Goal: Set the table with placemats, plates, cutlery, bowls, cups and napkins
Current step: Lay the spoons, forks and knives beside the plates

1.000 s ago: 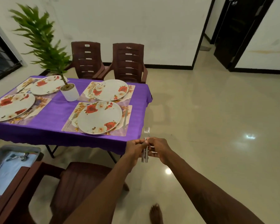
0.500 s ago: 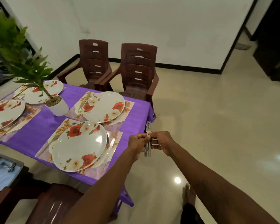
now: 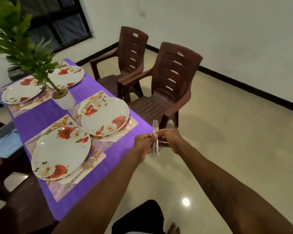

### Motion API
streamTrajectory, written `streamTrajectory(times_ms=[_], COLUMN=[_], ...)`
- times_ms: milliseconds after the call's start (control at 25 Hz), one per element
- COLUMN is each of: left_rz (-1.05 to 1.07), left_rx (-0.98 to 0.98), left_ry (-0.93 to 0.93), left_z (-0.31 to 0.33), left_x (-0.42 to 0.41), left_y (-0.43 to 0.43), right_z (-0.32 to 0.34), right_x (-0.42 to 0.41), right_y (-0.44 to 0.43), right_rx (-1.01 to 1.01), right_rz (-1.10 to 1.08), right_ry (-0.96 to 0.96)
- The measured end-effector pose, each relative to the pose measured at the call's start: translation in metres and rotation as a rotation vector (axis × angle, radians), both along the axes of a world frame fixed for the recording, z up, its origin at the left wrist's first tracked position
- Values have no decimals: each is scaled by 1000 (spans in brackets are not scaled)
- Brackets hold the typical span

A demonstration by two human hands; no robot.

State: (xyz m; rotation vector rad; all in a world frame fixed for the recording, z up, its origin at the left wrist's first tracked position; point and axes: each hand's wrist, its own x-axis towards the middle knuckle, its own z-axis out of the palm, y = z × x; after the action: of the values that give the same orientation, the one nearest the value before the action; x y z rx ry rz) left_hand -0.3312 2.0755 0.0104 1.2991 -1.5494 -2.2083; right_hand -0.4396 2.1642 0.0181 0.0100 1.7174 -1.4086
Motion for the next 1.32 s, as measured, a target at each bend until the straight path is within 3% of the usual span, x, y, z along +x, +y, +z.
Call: streamTrajectory(times_ms=[480,720,880,1000,1200,1320], left_rz=[741,1083,1377,1632,2014,2107], left_rx=[120,227,257,338,440,498], left_ry=[25,17,87,159,47,-58], left_z=[-50,-48,-55,-59,-83,-101], left_x=[-143,-159,-177,-184,-170,-156], left_y=[-133,-207,-221,-209,-173,-159], right_z=[-21,-29,-48,-62,-73,-81], right_x=[-156,-193,-198,-190,-163,-152], right_y=[-188,-297,-353,-371,-354,-348], right_rx=[-44,-36,8,53,91,88], right_rz=[590,992,1345,1544,1600,1627], right_ry=[-34,143,369,338,252,206])
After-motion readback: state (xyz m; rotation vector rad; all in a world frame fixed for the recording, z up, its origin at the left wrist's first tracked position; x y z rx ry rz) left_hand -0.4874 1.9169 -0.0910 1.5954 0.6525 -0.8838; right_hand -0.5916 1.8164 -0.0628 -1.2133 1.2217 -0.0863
